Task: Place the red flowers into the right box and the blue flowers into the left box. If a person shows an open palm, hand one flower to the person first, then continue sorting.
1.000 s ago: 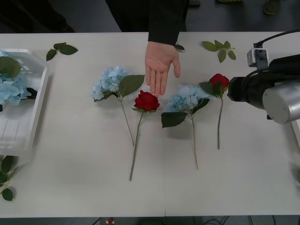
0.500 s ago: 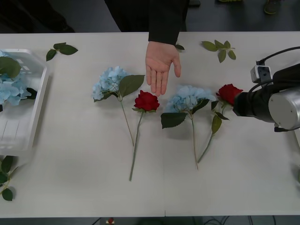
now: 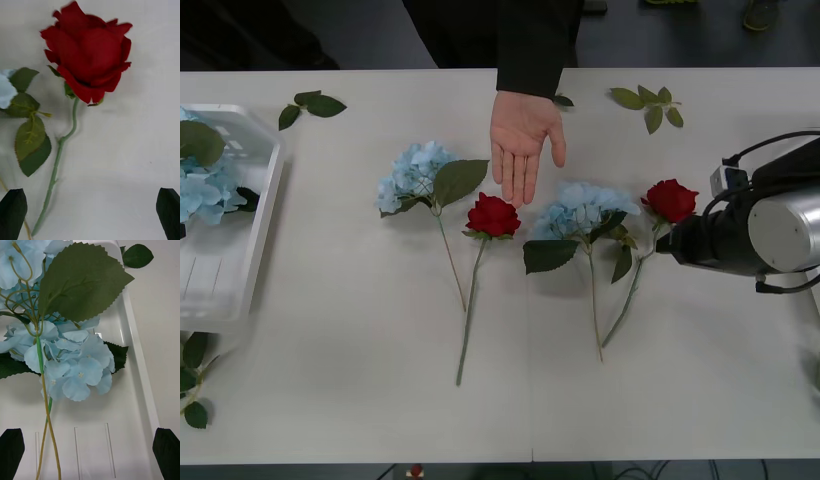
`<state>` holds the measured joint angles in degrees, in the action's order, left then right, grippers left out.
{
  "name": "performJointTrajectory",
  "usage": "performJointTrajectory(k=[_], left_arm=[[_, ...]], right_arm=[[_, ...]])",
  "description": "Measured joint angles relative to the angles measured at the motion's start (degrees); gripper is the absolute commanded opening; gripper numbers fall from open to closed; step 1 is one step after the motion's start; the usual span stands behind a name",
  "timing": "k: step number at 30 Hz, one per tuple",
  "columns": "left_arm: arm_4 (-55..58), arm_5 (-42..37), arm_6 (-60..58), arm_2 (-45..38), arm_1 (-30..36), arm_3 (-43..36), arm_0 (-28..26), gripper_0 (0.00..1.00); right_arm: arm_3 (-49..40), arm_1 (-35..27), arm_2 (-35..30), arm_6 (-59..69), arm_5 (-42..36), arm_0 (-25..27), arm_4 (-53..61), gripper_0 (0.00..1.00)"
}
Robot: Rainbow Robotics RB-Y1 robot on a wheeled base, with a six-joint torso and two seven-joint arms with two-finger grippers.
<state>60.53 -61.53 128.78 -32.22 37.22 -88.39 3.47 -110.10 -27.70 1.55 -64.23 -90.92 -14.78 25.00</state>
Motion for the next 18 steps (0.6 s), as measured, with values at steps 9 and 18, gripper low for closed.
performJointTrajectory(k=[9,18], left_arm=[[0.00,0.00,0.00,0.00,0.00,0.00,0.00,1.00],[0.00,0.00,0.00,0.00,0.00,0.00,0.00,1.00]], right_arm=[[12.85,2.30,5.41,0.00,5.14,-4.90,-4.69,1.00],[19.28,4.62,8.97,0.07,8.59,-7.18,-8.61,1.00]])
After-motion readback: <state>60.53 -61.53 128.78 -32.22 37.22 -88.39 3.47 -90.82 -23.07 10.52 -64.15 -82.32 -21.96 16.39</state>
